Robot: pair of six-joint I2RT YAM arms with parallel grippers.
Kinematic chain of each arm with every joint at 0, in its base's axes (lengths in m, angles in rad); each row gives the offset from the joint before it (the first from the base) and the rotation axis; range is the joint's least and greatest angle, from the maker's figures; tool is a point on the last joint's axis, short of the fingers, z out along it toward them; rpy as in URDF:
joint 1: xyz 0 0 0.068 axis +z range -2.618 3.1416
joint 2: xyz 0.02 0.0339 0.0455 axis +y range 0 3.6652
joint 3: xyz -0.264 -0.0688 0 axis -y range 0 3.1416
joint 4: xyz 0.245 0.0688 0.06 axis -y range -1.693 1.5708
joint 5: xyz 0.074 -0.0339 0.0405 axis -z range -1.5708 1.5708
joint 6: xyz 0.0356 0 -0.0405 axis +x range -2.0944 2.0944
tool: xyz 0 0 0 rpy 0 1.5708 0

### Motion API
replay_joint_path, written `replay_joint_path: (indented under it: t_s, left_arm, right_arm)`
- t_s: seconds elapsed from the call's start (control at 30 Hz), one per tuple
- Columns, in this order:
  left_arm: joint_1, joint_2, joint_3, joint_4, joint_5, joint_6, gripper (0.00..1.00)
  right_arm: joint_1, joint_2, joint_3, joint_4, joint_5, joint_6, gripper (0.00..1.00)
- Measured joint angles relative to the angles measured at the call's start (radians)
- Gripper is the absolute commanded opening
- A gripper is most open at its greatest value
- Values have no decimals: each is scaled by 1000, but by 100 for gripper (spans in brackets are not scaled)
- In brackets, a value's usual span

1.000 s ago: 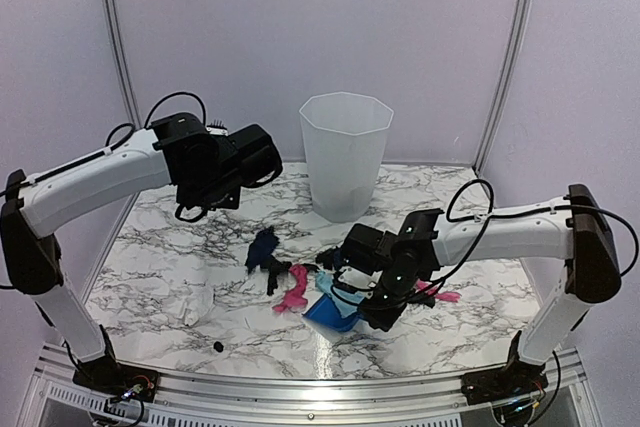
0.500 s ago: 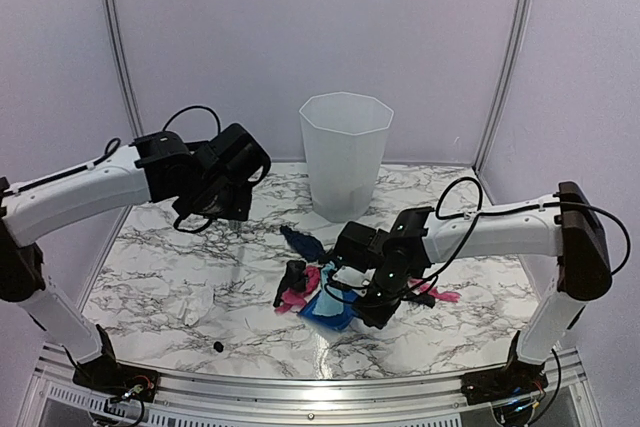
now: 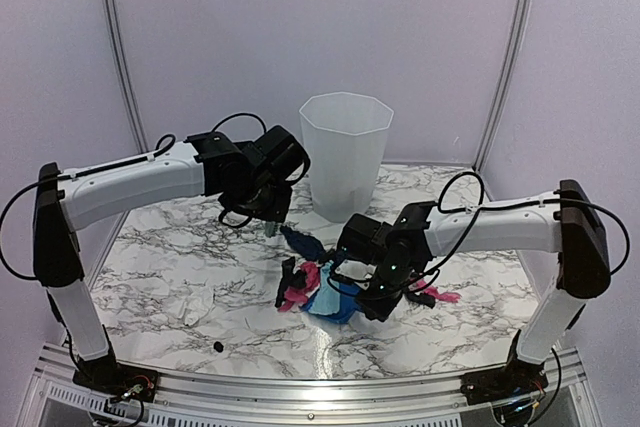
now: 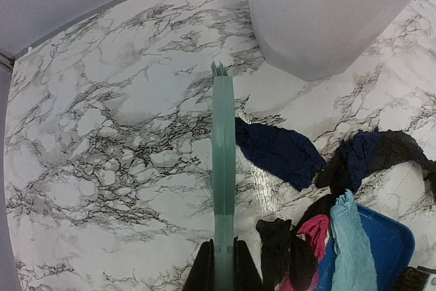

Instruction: Sweep away the paper scraps from the table

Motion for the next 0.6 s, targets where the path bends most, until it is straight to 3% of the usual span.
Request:
replay_joint_path:
  t_s: [0.33,0.6]
  left_arm:
    - [-28,-115,-167,-124,-14,-64,0]
    - [-100,2,-103,-124,71,-26,0]
  right_arm:
    - [-4,0,2,11,-5,-62,0]
    - [-11,60,79,16,-27,-98,0]
